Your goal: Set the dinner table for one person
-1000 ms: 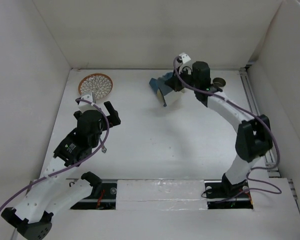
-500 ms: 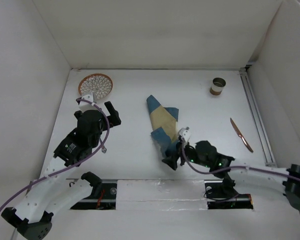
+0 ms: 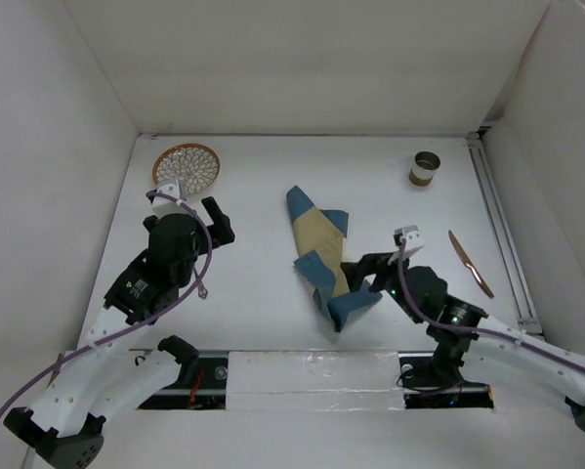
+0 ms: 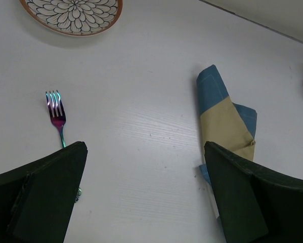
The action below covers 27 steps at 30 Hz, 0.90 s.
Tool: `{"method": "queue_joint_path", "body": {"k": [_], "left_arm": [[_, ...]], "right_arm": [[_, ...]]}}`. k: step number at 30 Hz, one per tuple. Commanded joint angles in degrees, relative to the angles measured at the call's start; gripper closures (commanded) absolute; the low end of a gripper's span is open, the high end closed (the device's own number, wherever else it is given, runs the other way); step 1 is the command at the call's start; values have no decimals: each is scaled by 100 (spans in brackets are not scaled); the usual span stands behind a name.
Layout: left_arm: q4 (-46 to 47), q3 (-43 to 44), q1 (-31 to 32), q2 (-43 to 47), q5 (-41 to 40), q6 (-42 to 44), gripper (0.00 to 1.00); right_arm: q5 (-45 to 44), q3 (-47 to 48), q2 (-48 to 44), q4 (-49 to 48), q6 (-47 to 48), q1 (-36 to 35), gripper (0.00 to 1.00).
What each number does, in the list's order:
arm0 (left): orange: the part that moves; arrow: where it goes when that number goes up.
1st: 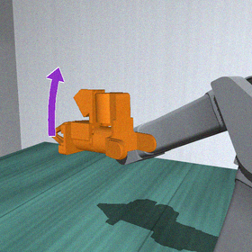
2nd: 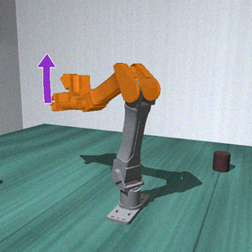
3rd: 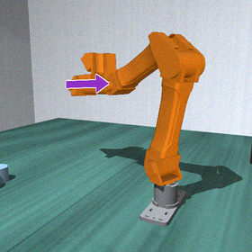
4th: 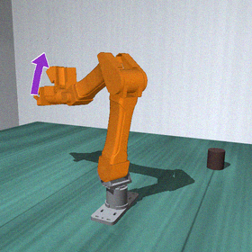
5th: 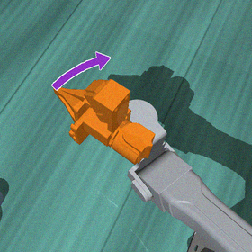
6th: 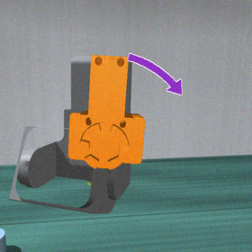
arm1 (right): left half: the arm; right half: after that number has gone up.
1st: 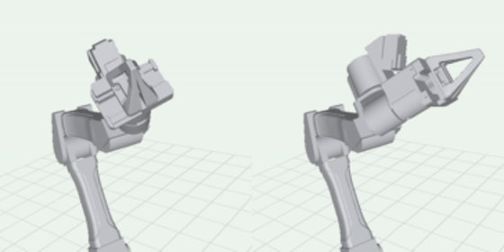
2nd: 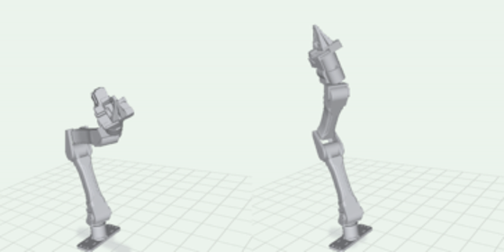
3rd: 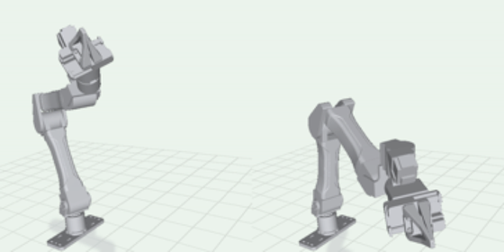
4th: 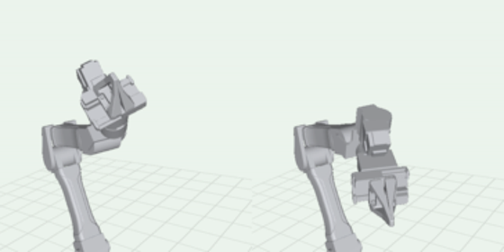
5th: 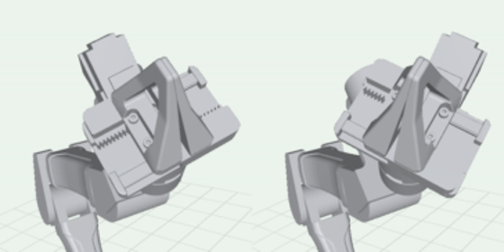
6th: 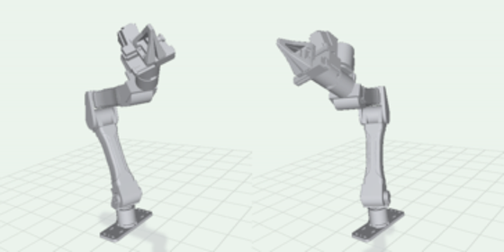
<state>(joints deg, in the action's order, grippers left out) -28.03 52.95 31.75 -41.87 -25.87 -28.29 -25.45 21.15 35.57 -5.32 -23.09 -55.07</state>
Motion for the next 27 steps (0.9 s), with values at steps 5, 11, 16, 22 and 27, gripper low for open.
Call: {"method": "queue_joint_path", "body": {"k": [5,11,16,22,27], "left_arm": [[140,23,-28,21,221,26,0],[70,137,-28,-225,205,78,0],[131,84,-28,11,258,78,0],[131,84,-28,65,258,78,0],[131,84,-28,12,258,78,0]], "right_arm": [[189,926,2426,377,-890,638,0],[945,1443,3646,-259,-881,1120,3],[1648,1656,4563,-924,-934,1402,12],[2018,1911,5345,-1260,-934,1569,34],[2159,2051,5504,-1437,-873,1569,74]]}}
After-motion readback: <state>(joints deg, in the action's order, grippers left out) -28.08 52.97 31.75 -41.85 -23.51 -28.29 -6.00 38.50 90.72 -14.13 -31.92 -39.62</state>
